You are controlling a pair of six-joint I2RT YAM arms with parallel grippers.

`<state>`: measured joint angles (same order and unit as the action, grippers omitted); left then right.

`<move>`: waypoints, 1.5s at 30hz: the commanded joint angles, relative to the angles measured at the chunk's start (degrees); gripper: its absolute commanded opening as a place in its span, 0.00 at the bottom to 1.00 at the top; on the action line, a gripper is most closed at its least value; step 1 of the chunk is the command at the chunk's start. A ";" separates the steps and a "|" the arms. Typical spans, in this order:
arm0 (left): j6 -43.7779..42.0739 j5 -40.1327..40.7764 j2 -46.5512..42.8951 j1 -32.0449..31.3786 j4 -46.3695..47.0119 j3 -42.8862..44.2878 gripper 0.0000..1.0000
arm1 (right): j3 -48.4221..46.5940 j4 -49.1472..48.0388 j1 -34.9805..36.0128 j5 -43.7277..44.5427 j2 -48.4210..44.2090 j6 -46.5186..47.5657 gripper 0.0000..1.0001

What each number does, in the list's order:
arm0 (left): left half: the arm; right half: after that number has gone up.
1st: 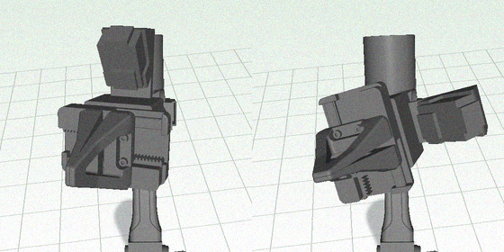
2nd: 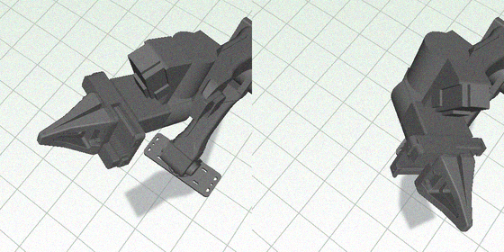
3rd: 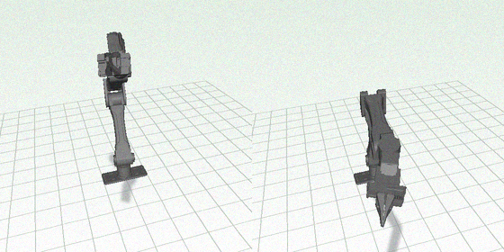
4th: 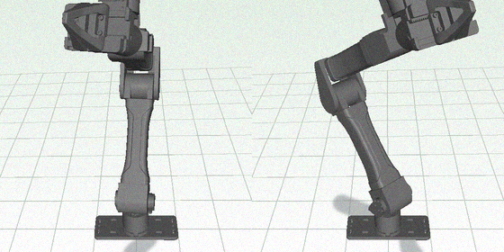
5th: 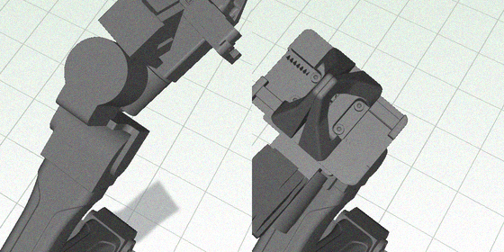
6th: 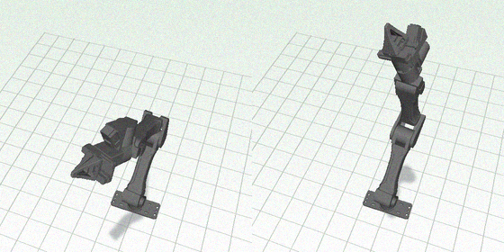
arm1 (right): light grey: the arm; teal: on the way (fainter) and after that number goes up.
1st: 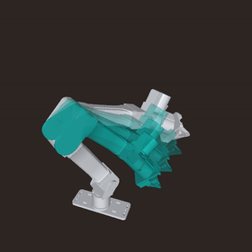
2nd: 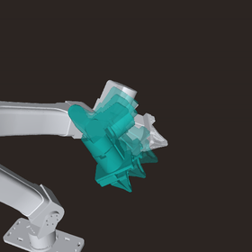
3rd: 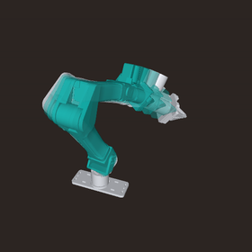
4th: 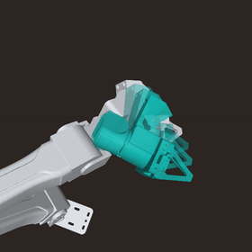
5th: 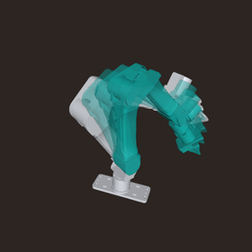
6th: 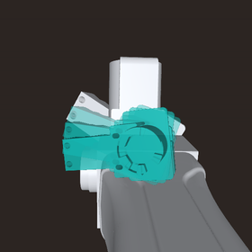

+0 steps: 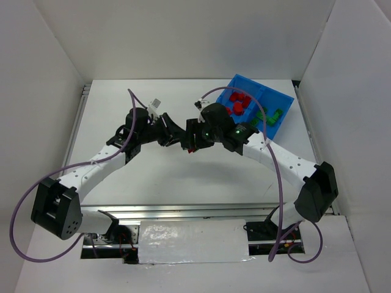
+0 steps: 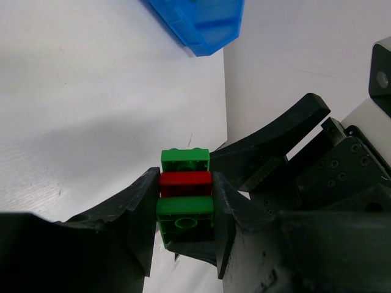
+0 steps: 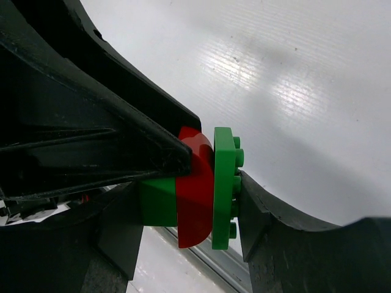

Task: Sort the legos into containers by color

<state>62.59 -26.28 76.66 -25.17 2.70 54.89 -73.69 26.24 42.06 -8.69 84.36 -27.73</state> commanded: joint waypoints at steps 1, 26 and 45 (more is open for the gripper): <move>4.12 -8.43 0.07 -0.50 8.19 -0.84 0.00 | -3.04 -4.26 0.12 1.92 0.63 -0.22 0.31; -1.44 -22.05 -4.25 -0.32 45.24 -6.99 0.00 | 19.81 -30.16 -23.17 -51.68 -18.97 -11.81 0.96; 3.96 -27.07 -1.33 -1.81 59.11 -9.54 0.00 | 19.37 -36.17 -20.26 -53.89 -20.02 -10.60 0.11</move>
<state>70.37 -51.09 77.14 -26.44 58.70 45.91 -53.93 -7.49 23.18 -61.82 66.76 -39.59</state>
